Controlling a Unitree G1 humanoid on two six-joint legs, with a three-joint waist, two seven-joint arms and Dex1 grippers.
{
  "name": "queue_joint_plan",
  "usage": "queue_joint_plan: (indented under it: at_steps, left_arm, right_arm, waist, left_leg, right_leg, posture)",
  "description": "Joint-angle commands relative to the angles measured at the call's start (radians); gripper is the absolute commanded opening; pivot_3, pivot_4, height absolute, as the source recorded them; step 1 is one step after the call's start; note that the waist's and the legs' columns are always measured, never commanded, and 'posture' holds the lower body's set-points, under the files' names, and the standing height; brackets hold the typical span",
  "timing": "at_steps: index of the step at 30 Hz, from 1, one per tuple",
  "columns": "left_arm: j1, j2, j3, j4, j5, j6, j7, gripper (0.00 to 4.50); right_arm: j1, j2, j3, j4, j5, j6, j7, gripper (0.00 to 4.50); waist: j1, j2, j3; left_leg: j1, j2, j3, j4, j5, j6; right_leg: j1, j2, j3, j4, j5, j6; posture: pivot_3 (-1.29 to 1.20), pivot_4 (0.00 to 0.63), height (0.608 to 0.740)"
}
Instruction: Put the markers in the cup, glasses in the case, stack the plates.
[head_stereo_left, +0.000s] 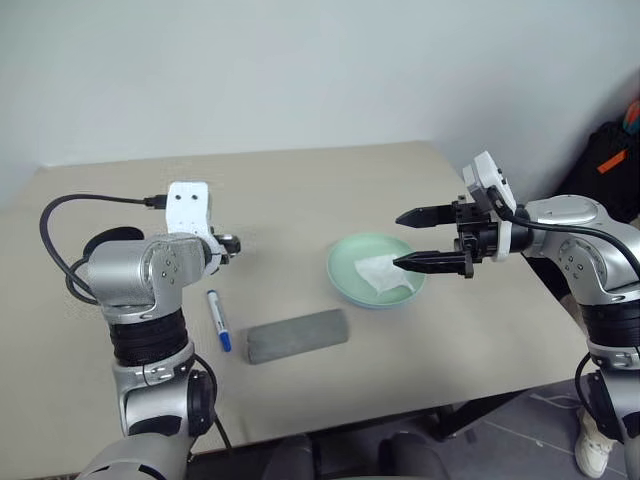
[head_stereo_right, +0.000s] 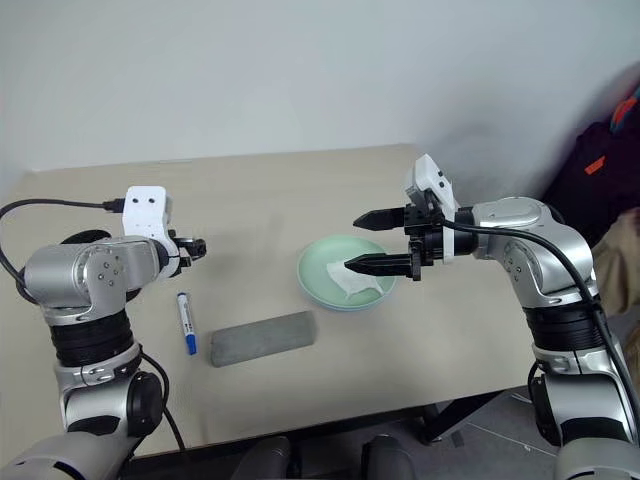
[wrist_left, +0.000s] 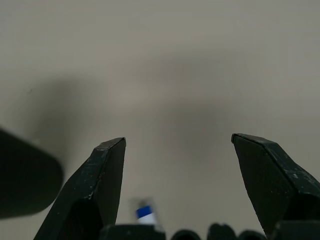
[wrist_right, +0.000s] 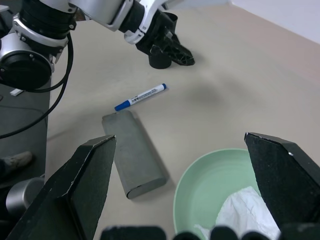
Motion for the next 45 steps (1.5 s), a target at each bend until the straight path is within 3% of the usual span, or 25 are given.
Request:
queue_joint_plan:
  at_steps: [1, 11, 22, 39, 45]
  left_arm:
    - [-0.001, 0.02, 0.018, 0.03, 0.024, 0.007, 0.036, 3.57]
    - [0.031, 0.034, 0.032, 0.139, -0.074, 0.007, 0.101, 3.57]
    - [-0.036, -0.042, 0.151, 0.256, -0.266, 0.007, 0.441, 3.57]
    - [-0.032, -0.037, 0.194, 0.334, -0.861, 0.007, 1.06, 3.57]
    - [0.018, -0.027, 0.206, 0.345, -1.009, 0.007, 1.217, 3.57]
  right_arm:
    - [-0.015, -0.007, -0.014, -0.024, 0.006, -0.006, 0.001, 4.46]
    - [-0.017, -0.003, -0.009, -0.023, 0.003, -0.011, 0.0, 4.46]
    - [-0.004, -0.003, -0.008, -0.027, 0.001, -0.019, -0.002, 4.46]
    - [0.01, 0.003, -0.004, -0.04, 0.001, -0.031, -0.011, 4.46]
    - [0.015, 0.002, -0.004, -0.044, 0.001, -0.034, -0.013, 4.46]
  waist:
    - [0.002, 0.0, 0.0]
    - [0.002, 0.0, 0.0]
    - [0.002, 0.0, 0.0]
    - [0.002, -0.001, 0.0]
    - [0.003, -0.001, 0.0]
  left_leg:
    - [0.0, 0.0, 0.0, 0.0, 0.0, 0.0]
    - [0.0, 0.0, -0.001, 0.0, 0.0, 0.0]
    - [0.0, -0.001, -0.001, 0.0, 0.0, 0.0]
    - [0.0, -0.001, -0.001, 0.0, 0.0, -0.004]
    - [0.0, -0.002, -0.001, 0.0, -0.001, -0.006]
  right_leg:
    - [0.0, 0.0, 0.0, 0.0, 0.0, 0.0]
    - [0.0, 0.0, 0.0, 0.0, 0.0, 0.0]
    - [0.0, 0.0, 0.0, 0.0, 0.0, 0.0]
    - [0.001, -0.001, 0.0, 0.0, 0.002, 0.0]
    - [0.001, -0.001, 0.0, 0.0, 0.003, 0.0]
  posture:
    - [0.0, 0.0, 0.74]
    - [0.0, 0.0, 0.74]
    - [0.0, 0.0, 0.74]
    - [0.0, 0.0, 0.74]
    - [0.0, 0.0, 0.74]
